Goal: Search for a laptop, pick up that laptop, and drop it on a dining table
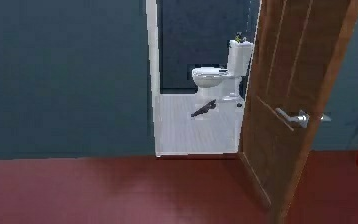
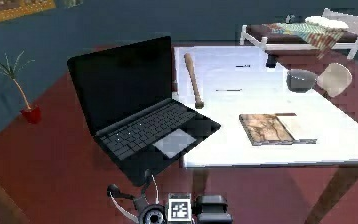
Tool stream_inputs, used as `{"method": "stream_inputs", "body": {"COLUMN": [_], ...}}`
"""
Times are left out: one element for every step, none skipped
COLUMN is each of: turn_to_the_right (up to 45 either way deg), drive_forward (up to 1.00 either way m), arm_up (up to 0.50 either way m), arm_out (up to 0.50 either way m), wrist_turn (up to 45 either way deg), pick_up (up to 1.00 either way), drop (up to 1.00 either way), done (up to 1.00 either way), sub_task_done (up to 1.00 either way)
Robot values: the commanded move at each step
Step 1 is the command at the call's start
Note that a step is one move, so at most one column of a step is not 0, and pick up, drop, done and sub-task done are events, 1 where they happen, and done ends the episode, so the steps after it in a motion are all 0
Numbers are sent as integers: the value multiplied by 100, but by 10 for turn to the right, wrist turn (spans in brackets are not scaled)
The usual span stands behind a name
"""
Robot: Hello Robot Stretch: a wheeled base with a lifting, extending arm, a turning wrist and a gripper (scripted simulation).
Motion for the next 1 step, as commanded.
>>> {"method": "stream_inputs", "body": {"turn_to_the_right": [0], "drive_forward": [5], "arm_up": [0], "arm_out": [0], "wrist_turn": [0], "pick_up": [0], "drop": [0], "done": [0], "sub_task_done": [0]}}
